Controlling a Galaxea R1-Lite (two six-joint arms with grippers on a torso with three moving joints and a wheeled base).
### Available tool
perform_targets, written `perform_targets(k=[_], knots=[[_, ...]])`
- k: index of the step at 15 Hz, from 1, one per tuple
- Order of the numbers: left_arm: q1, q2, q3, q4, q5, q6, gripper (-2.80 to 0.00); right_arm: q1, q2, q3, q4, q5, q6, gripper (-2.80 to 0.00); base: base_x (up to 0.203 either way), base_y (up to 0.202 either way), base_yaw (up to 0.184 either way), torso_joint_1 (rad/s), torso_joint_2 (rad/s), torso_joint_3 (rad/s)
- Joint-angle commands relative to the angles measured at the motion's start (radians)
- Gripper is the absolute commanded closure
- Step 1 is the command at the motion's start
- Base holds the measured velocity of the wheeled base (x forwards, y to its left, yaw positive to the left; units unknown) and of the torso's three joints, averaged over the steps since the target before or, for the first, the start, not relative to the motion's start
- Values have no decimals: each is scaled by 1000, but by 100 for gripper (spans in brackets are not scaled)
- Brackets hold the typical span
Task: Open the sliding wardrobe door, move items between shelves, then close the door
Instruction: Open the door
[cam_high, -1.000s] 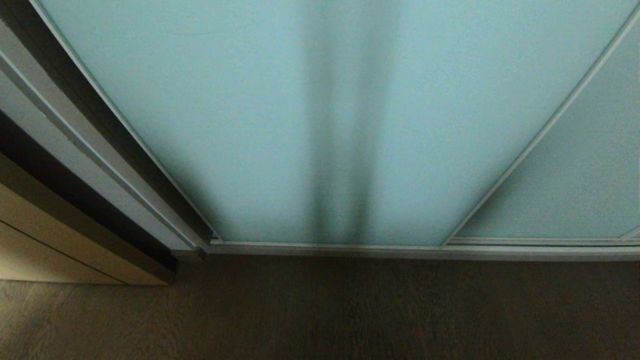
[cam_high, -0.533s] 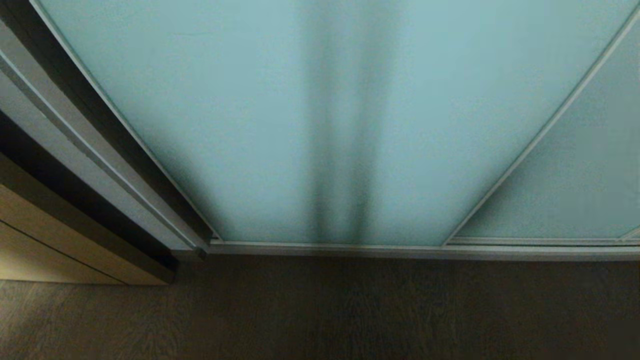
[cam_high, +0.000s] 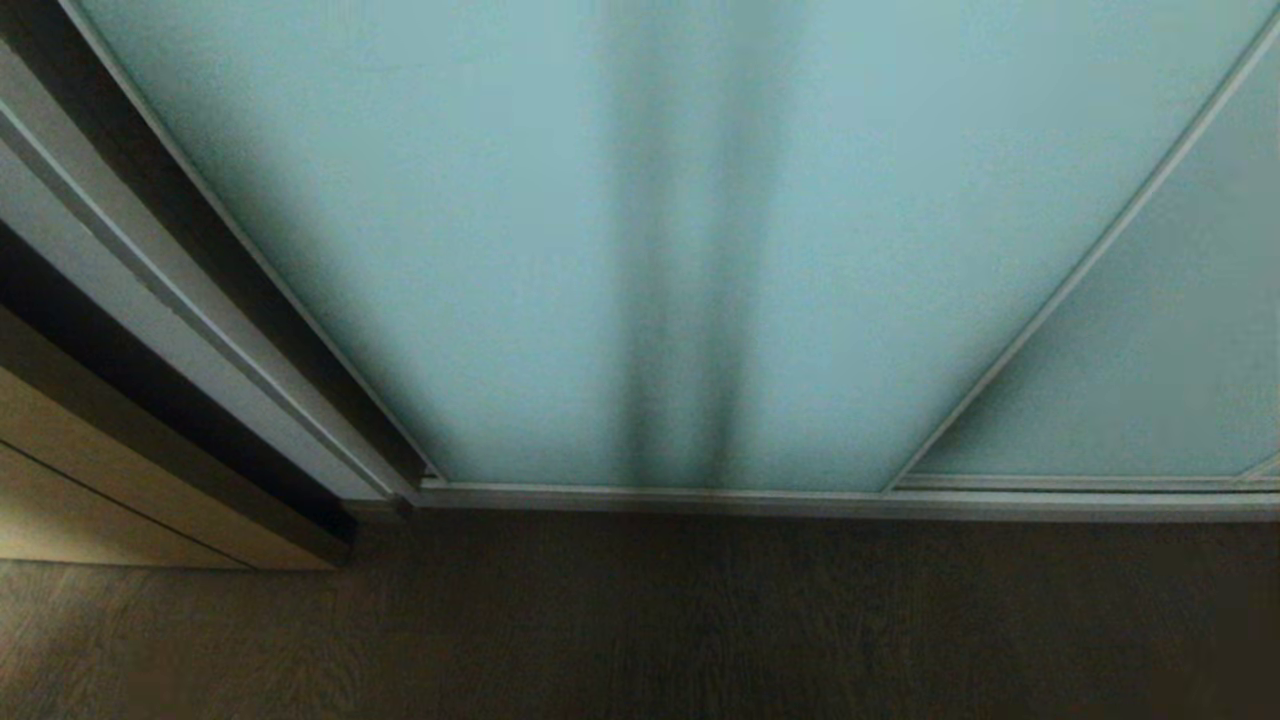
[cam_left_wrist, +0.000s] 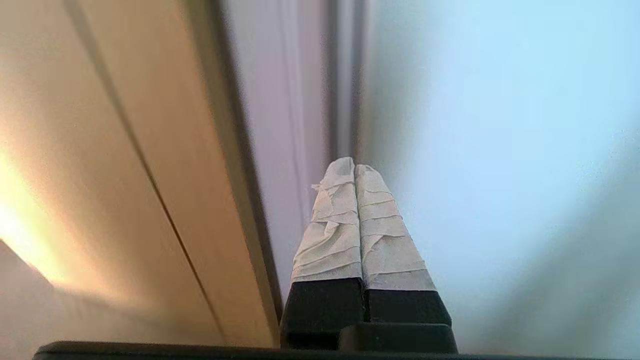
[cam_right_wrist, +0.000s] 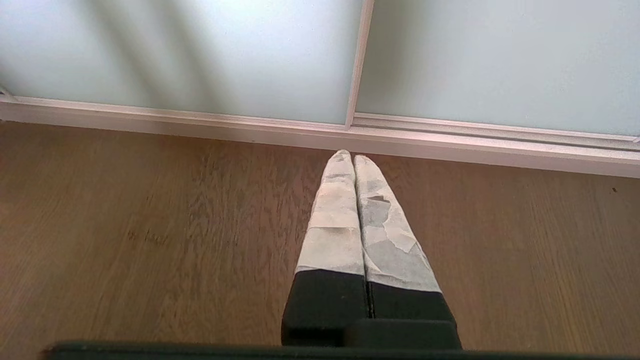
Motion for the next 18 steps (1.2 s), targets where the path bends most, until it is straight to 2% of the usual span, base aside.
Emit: perform_targets(k=[1,3,6,8,11,18], knots=[[17,187,-163,-123,103,26,0,0,-3,0,-1,0,0,0,0,0,0,0,0,0],[27,261,-211,-259,166,51,0,0,-3,0,-1,0,-1,0,0,0,0,0,0,0],[33,359,-225,-432,224,81,0,0,-3,0,-1,0,0,0,0,0,0,0,0,0],[68,422,-225,-529,242,102,0,0,-3,0,-1,0,0,0,0,0,0,0,0,0],[92,514,-253,-557,255,98,0,0,-3,0,-1,0,0,0,0,0,0,0,0,0],[100,677,-296,-560,296,73,0,0,-3,1,-1,0,0,0,0,0,0,0,0,0]])
